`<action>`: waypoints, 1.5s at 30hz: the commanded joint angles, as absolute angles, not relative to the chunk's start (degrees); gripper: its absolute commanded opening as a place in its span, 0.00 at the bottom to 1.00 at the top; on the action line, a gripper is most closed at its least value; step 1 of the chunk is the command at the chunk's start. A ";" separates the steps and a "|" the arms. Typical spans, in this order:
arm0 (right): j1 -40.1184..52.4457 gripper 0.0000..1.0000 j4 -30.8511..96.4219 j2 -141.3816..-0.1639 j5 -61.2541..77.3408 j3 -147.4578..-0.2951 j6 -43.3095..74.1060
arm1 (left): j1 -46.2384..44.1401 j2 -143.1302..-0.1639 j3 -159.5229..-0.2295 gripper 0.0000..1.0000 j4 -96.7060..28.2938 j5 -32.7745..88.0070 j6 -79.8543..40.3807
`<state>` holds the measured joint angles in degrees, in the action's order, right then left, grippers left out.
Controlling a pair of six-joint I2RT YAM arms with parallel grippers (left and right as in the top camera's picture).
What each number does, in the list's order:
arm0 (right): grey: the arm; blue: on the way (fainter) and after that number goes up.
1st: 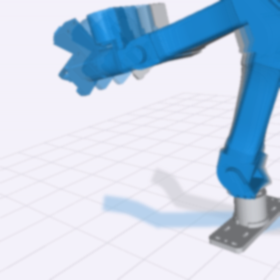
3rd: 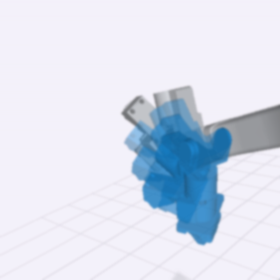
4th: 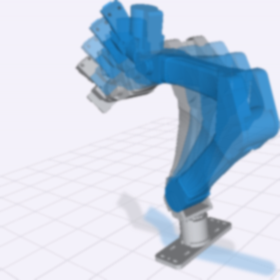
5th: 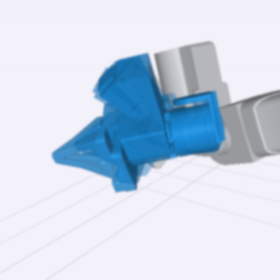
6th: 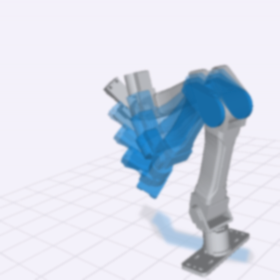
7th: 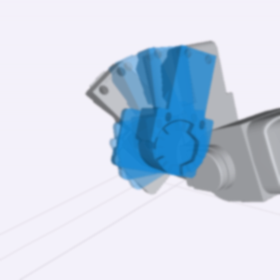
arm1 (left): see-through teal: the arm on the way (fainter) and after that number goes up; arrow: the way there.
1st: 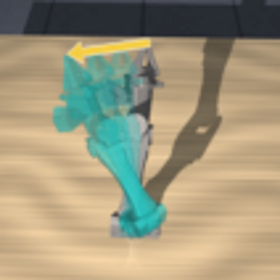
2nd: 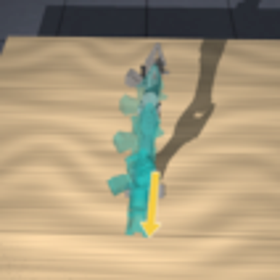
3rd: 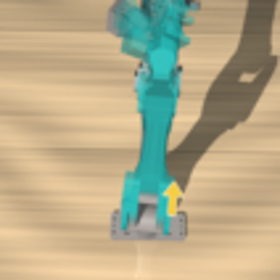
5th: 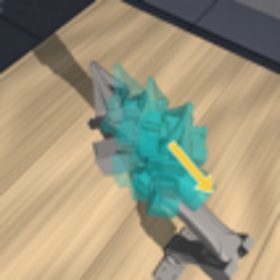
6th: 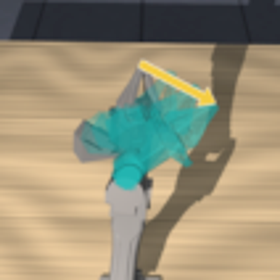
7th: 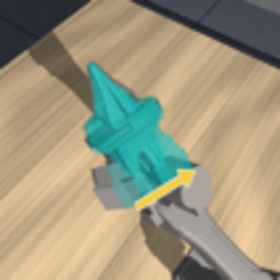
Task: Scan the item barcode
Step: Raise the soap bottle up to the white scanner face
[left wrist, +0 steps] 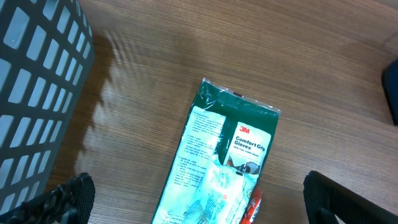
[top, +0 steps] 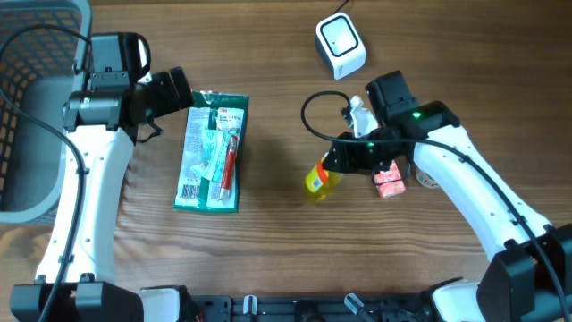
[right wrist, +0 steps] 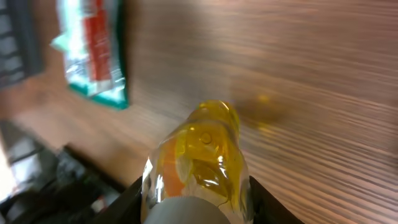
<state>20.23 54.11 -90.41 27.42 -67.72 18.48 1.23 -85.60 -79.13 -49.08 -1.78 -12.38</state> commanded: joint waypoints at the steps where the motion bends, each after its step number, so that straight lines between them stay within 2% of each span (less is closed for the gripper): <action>1: 20.47 0.34 54.24 -89.41 16.36 -67.75 23.79 | 1.45 -85.19 -79.94 1.00 -48.93 -1.54 -12.88; 14: 20.38 0.34 55.66 -89.43 15.03 -70.98 23.59 | 1.45 -85.19 -79.94 1.00 -48.93 -1.52 -12.88; 18: 20.29 0.34 62.17 -89.56 14.76 -81.80 20.12 | 1.45 -85.19 -79.94 1.00 -48.93 -1.54 -12.88; 21: 20.29 0.27 68.23 -90.32 11.99 -92.82 18.46 | 1.45 -85.19 -79.94 1.00 -48.93 -1.54 -12.88; 25: 20.29 0.26 75.24 -94.45 5.50 -109.65 14.15 | 1.45 -85.19 -79.94 1.00 -48.93 -1.52 -12.88; 33: 20.32 0.26 67.81 -100.71 -10.70 -111.26 7.25 | 1.45 -85.19 -79.94 1.00 -48.95 -1.54 -12.88; 39: 20.62 0.26 54.39 -107.98 -15.16 -111.24 -3.27 | 1.45 -85.19 -79.94 1.00 -48.93 -1.52 -12.88; 45: 22.26 0.26 39.48 -114.63 -27.46 -111.26 -6.52 | 1.45 -85.19 -79.94 1.00 -48.95 -1.54 -12.88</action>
<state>20.99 44.69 -111.90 -17.63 -110.78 -1.72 1.23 -85.60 -79.13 -49.10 -1.78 -12.38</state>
